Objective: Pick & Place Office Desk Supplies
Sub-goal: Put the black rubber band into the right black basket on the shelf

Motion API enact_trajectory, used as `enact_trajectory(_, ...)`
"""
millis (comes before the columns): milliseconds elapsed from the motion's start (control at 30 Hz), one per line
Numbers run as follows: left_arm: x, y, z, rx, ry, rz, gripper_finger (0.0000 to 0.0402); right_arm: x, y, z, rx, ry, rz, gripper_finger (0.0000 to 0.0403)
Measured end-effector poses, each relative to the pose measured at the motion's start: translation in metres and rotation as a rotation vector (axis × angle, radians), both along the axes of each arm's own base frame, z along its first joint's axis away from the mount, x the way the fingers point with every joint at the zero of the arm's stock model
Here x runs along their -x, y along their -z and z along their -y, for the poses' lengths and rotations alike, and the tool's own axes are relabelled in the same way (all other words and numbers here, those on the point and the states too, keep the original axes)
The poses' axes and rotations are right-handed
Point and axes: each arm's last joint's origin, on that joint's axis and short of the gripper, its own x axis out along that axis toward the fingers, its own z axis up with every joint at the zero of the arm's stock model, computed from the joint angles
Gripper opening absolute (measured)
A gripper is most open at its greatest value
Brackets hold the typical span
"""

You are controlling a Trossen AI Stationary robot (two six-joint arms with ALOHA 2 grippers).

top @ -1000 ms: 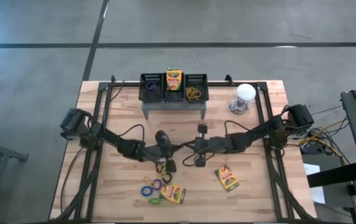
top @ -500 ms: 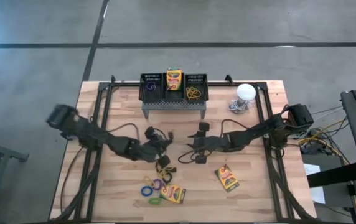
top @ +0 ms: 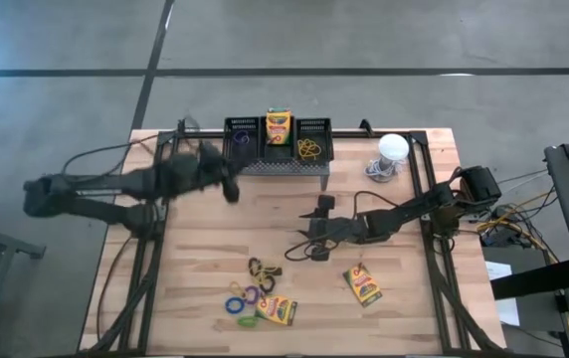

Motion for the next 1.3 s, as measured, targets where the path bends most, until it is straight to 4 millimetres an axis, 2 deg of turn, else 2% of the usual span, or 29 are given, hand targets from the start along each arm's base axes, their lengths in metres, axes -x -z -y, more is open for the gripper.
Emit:
enact_trajectory(100, 0.007, 0.007, -0.040, 0.081, -0.052, -0.013, 0.0009, 0.000, -0.001, 0.000, -0.002, 0.000, 0.008, 0.0181)
enact_trajectory(200, 0.015, 0.017, -0.069, 0.145, -0.106, -0.044, 0.0017, 0.000, -0.001, 0.000, -0.002, 0.000, 0.008, 0.0178)
enact_trajectory(300, 0.018, 0.024, -0.083, 0.171, -0.155, -0.074, 0.0018, 0.000, -0.001, 0.000, -0.002, 0.000, 0.008, 0.0175)
enact_trajectory(400, 0.016, 0.025, -0.081, 0.155, -0.130, -0.093, 0.0013, 0.000, -0.001, 0.000, 0.002, -0.002, 0.005, 0.0176)
enact_trajectory(567, 0.001, 0.023, -0.052, 0.064, 0.044, -0.135, 0.0004, 0.005, -0.009, 0.001, 0.076, 0.072, 0.012, 0.0178)
enact_trajectory(767, -0.022, 0.027, 0.009, -0.178, 0.239, -0.245, 0.0006, 0.030, -0.035, 0.000, 0.089, 0.073, 0.083, 0.0178)
enact_trajectory(833, -0.028, 0.030, 0.030, -0.270, 0.288, -0.285, 0.0006, 0.036, -0.042, 0.001, 0.032, 0.018, 0.174, 0.0178)
enact_trajectory(1000, -0.049, 0.044, 0.076, -0.447, 0.419, -0.294, 0.0007, 0.050, -0.046, -0.001, -0.149, -0.219, 0.484, 0.0178)
enact_trajectory(1067, -0.057, 0.053, 0.090, -0.500, 0.455, -0.296, 0.0007, 0.052, -0.049, 0.000, -0.201, -0.271, 0.593, 0.0178)
enact_trajectory(1133, -0.066, 0.060, 0.101, -0.538, 0.472, -0.276, 0.0007, 0.051, -0.047, 0.000, -0.211, -0.299, 0.619, 0.0179)
enact_trajectory(1300, -0.082, 0.079, 0.112, -0.572, 0.475, -0.263, 0.0008, 0.030, -0.049, -0.006, -0.234, -0.316, 0.611, 0.0199)
